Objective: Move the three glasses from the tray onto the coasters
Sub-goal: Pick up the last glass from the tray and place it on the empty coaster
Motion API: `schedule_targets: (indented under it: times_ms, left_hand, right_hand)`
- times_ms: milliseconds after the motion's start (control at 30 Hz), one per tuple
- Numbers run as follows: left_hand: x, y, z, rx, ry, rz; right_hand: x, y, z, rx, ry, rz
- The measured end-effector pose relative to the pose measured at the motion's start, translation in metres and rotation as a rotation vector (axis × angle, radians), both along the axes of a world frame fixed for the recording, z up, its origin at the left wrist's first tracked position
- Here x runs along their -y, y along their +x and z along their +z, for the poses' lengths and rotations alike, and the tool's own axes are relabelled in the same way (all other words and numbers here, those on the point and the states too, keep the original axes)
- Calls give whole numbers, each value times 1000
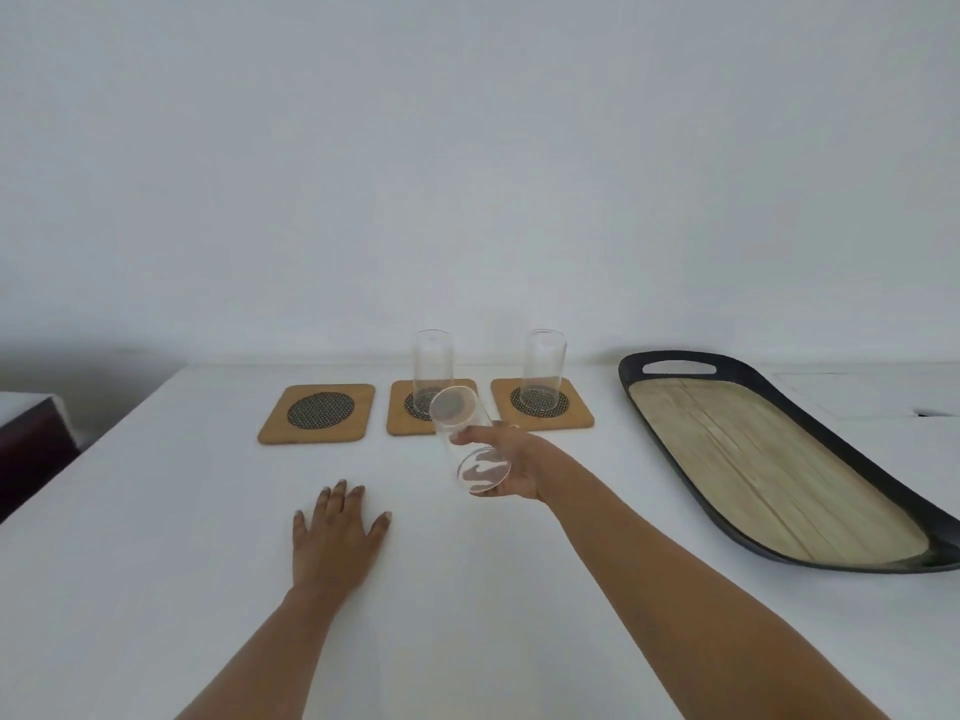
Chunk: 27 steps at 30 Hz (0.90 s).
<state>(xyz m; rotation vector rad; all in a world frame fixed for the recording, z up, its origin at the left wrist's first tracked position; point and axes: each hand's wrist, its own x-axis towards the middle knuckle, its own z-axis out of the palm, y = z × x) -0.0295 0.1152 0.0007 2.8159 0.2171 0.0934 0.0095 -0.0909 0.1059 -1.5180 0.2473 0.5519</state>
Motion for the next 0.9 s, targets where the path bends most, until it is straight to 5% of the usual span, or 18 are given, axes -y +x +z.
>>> schedule_targets:
  times_ms: [633,900]
  left_hand:
    - [-70,12,-2,24,31,173]
    - [-66,10,0,30,36,167]
  right_hand:
    - [-98,53,48,608,-877,440]
    - [-145,92,60,770,-1020,503]
